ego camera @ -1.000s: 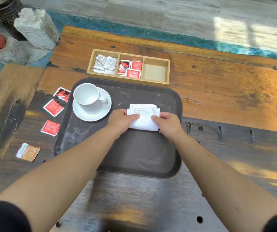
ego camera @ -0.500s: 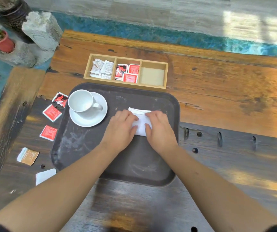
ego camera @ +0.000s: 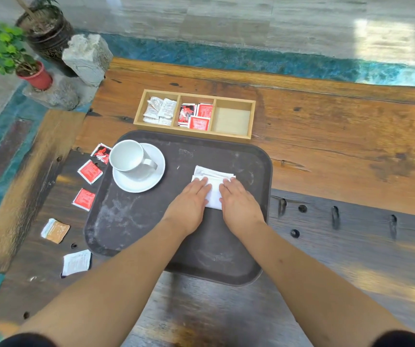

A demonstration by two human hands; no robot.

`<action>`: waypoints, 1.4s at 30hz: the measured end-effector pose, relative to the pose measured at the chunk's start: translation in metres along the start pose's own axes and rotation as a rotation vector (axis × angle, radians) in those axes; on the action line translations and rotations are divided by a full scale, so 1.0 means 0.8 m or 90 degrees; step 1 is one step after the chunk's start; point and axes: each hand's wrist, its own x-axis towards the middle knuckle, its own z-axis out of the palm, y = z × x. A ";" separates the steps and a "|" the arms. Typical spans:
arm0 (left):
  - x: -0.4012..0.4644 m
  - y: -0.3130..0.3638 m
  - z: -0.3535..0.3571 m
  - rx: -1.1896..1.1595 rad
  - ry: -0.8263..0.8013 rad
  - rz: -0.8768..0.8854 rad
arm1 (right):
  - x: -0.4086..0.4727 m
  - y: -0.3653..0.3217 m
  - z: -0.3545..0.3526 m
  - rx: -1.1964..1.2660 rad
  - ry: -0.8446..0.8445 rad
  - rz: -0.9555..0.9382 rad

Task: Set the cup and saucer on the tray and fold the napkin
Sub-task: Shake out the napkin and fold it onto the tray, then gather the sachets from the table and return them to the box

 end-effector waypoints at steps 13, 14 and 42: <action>-0.028 -0.032 -0.035 -0.066 -0.043 0.045 | -0.022 -0.044 -0.039 -0.093 -0.073 0.054; -0.038 -0.039 -0.041 -0.081 -0.026 0.044 | -0.026 -0.054 -0.040 -0.092 -0.070 0.074; -0.301 -0.334 -0.030 -0.091 0.140 -0.219 | 0.096 -0.437 0.045 -0.105 -0.085 -0.098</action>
